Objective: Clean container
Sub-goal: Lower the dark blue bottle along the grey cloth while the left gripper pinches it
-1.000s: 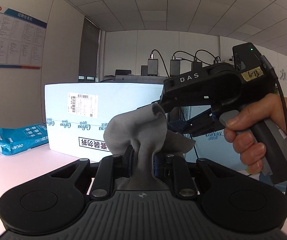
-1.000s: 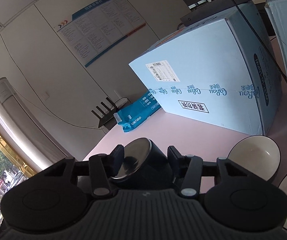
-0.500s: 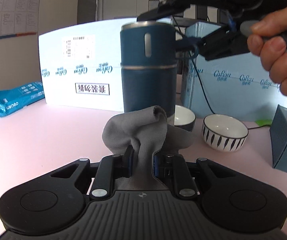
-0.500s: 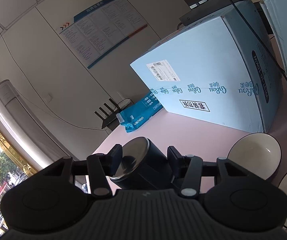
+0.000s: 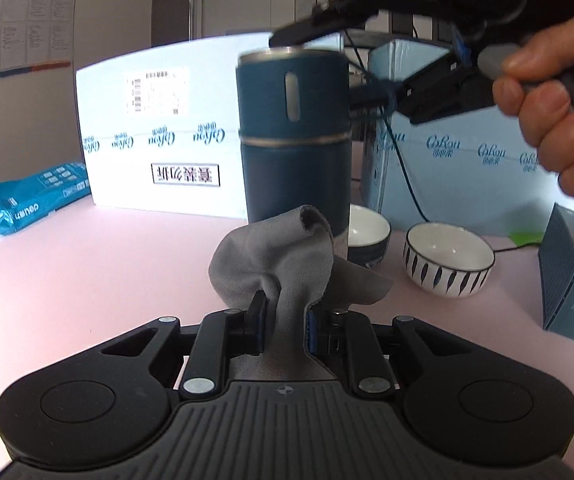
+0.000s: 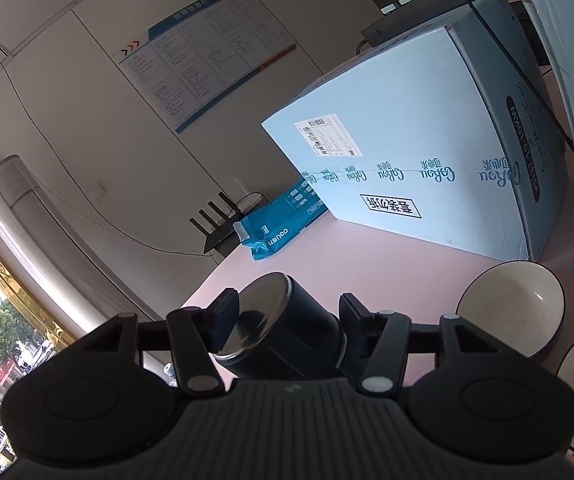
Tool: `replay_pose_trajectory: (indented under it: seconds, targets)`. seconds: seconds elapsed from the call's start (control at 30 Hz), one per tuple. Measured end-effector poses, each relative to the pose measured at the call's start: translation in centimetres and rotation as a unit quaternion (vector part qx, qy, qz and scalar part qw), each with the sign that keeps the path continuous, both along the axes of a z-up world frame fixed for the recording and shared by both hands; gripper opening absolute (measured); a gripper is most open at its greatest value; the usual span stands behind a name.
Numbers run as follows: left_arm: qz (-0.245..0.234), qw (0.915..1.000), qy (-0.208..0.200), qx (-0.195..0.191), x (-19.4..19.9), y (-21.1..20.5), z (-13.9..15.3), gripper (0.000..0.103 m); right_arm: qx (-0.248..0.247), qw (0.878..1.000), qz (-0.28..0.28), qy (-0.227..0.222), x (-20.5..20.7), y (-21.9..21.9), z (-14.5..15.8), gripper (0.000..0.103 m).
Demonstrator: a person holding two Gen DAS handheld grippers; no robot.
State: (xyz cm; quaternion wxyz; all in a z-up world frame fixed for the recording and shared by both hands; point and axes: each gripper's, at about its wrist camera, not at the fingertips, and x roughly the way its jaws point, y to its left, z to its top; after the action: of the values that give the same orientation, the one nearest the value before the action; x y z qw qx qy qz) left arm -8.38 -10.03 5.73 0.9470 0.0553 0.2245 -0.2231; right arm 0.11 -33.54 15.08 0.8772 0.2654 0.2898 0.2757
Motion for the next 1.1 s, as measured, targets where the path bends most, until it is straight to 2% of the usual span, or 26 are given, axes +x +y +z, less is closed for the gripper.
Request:
replay_pose_trajectory:
  seconds: [0.23,0.33,0.4,0.5,0.73,0.87,1.0,1.1]
  targets:
    - [0.009,0.9950,-0.089,-0.046,-1.7,0.9,4.8,0.016,0.002,1.000,0.000,0.005,0.1,-0.2,-0.3,0.062]
    - [0.012,0.9908,-0.115,-0.071,-2.0,1.4,6.1,0.016,0.003,1.000,0.003,0.005,0.1,-0.1,-0.3,0.063]
    - [0.016,0.9905,-0.115,-0.074,-1.7,1.4,6.0,0.016,0.004,1.000,0.004,0.005,0.2,-0.1,-0.4,0.063]
    - [0.022,0.9935,-0.097,-0.055,-0.8,1.1,4.6,0.016,0.005,1.000,0.002,0.005,0.3,-0.2,-0.4,0.063]
    - [0.019,0.9996,-0.002,-0.019,1.9,0.5,-0.5,0.016,0.008,1.000,-0.005,0.007,0.3,-0.8,-0.6,0.067]
    - [0.016,0.9992,0.038,0.006,2.9,0.0,-2.6,0.016,0.009,1.000,-0.003,0.007,0.2,-0.8,-0.6,0.067]
    - [0.008,0.9930,0.090,0.075,3.8,-1.1,-5.5,0.016,0.011,1.000,0.000,0.009,0.3,-0.6,-0.6,0.068]
    - [0.003,0.9924,0.087,0.087,3.5,-1.2,-6.2,0.016,0.009,1.000,0.002,0.007,0.2,-0.5,-0.6,0.068]
